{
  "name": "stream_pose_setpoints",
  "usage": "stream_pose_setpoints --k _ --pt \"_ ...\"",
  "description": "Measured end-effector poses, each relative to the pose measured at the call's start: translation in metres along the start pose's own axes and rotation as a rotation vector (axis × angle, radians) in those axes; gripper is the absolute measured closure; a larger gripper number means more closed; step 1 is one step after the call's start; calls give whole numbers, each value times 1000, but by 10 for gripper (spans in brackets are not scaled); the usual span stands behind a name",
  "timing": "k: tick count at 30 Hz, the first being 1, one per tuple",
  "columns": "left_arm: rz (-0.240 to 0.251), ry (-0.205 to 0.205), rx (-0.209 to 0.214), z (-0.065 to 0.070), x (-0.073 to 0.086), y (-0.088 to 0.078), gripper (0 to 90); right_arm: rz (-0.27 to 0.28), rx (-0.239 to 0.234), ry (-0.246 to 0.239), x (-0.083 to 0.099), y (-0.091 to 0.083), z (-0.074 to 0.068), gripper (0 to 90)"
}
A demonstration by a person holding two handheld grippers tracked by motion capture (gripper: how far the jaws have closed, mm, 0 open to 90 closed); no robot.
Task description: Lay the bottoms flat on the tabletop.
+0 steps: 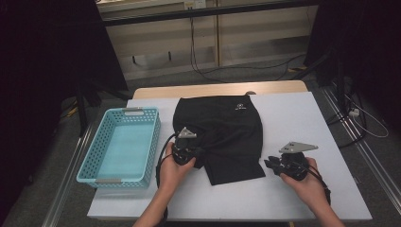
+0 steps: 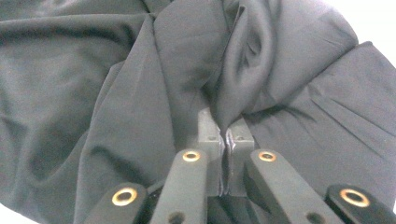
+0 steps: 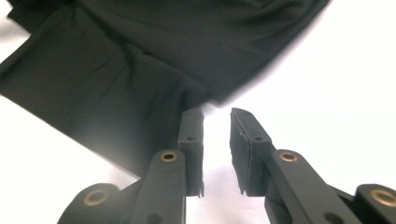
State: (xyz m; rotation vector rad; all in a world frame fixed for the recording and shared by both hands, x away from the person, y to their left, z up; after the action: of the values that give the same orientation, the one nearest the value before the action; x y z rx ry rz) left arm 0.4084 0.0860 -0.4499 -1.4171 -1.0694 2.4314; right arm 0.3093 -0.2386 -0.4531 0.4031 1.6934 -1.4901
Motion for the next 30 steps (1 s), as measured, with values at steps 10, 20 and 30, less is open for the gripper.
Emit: stream_pose_setpoints --k 10,20,30 --pt "15 5 28 4 -1 2 874 -53 -24 -33 -3 20 -17 847" --pt "-14 38 94 20 0 7 825 -92 -44 -23 16 -15 -2 900" --pt "-8 87 85 33 -3 2 449 -124 14 -6 40 -45 13 900"
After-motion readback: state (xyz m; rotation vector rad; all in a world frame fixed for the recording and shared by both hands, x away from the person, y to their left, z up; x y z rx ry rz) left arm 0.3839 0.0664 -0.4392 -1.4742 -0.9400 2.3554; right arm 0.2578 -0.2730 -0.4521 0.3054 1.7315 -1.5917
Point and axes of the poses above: each handheld gripper's, and its own axes: y roughly forward along the jaws, x roughly out of its underside, z roughly to its right, the point moved 1 cm from there along y, roughly forward along the jaws, and after that the axes turned 11 degrees about x, right-handed, at the moved point
